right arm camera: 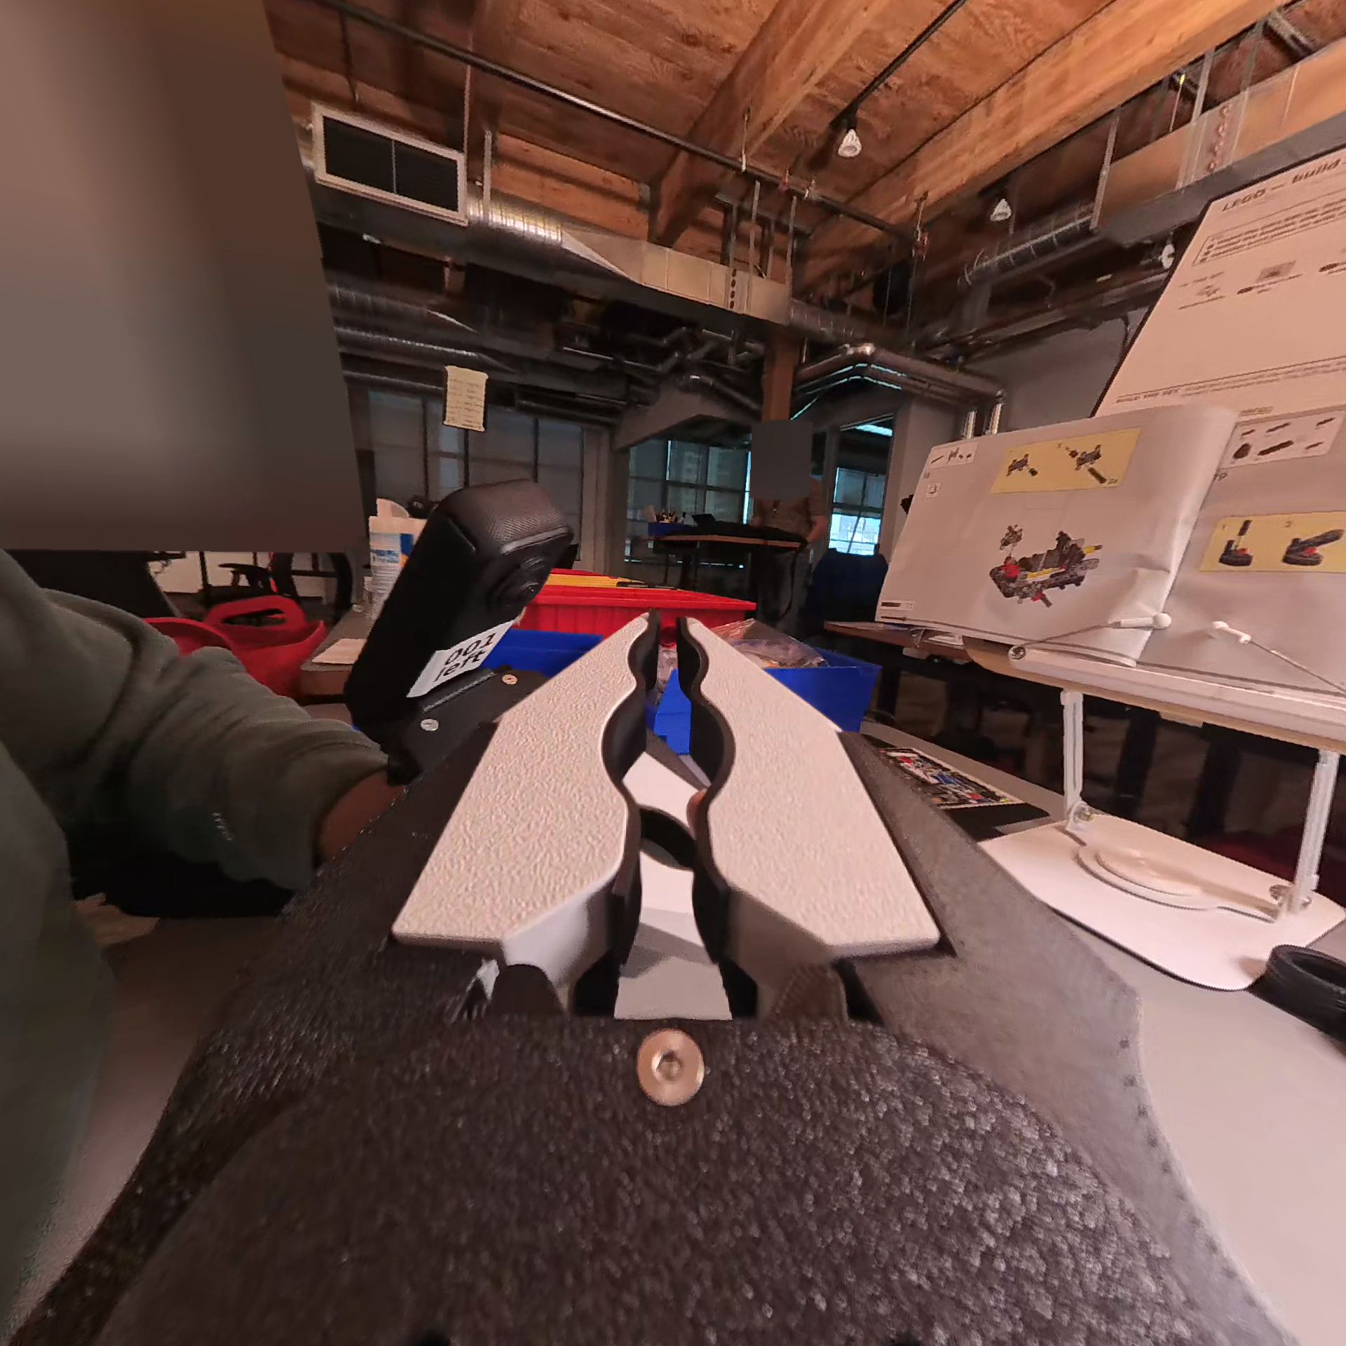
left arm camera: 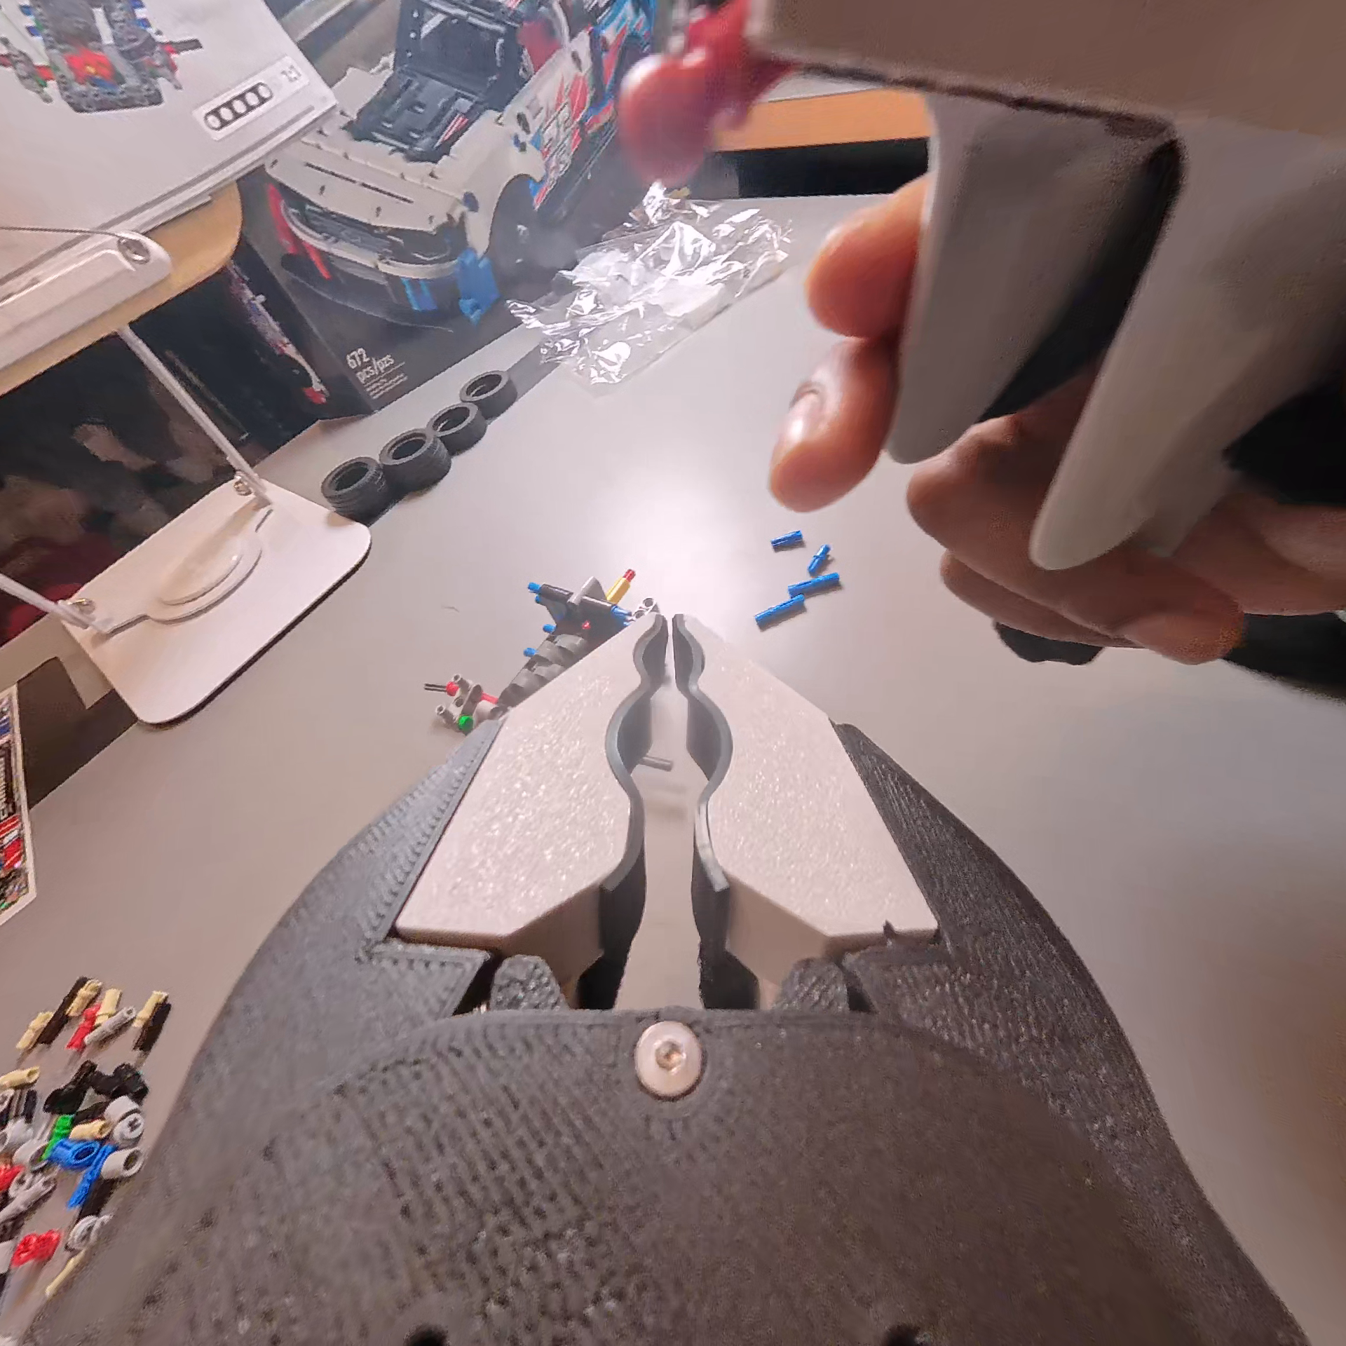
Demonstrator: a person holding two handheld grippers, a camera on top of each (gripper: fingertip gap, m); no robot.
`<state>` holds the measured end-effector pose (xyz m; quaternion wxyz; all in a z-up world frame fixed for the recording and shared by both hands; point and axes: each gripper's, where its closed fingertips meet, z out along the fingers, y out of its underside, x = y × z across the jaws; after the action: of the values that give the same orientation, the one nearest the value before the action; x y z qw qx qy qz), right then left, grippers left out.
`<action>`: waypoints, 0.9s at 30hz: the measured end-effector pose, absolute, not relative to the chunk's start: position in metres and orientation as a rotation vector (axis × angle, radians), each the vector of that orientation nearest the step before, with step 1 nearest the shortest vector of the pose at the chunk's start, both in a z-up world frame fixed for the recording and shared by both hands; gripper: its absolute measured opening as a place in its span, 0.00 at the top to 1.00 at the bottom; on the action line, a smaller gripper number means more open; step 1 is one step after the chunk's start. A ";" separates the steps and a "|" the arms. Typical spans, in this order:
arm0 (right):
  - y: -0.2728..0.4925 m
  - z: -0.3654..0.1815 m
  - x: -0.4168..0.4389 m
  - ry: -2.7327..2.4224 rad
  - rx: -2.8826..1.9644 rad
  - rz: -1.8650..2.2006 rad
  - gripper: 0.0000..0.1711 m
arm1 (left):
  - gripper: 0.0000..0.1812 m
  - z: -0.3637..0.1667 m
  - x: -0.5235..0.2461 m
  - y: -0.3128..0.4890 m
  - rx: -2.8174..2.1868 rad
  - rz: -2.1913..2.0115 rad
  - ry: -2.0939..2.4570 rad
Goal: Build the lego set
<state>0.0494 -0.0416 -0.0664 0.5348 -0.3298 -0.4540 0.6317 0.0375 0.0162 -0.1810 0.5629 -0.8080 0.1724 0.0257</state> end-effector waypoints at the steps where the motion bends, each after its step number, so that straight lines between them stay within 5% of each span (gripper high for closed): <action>1: -0.041 -0.068 0.049 -1.085 -0.795 1.516 0.99 | 1.00 -0.182 0.034 0.017 -1.908 0.067 0.396; 16: -0.008 -0.101 0.046 -1.125 -1.099 1.717 0.99 | 1.00 -0.193 -0.001 0.014 -1.953 0.147 0.332; 27: 0.059 -0.233 0.068 -1.719 -1.709 1.063 0.99 | 1.00 -0.192 -0.051 -0.014 -1.980 0.173 0.326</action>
<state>0.0681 0.0593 -0.2330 0.2450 -0.6260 -0.6296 0.3895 -0.0512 -0.0139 -0.1917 0.5344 -0.8309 0.1367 0.0725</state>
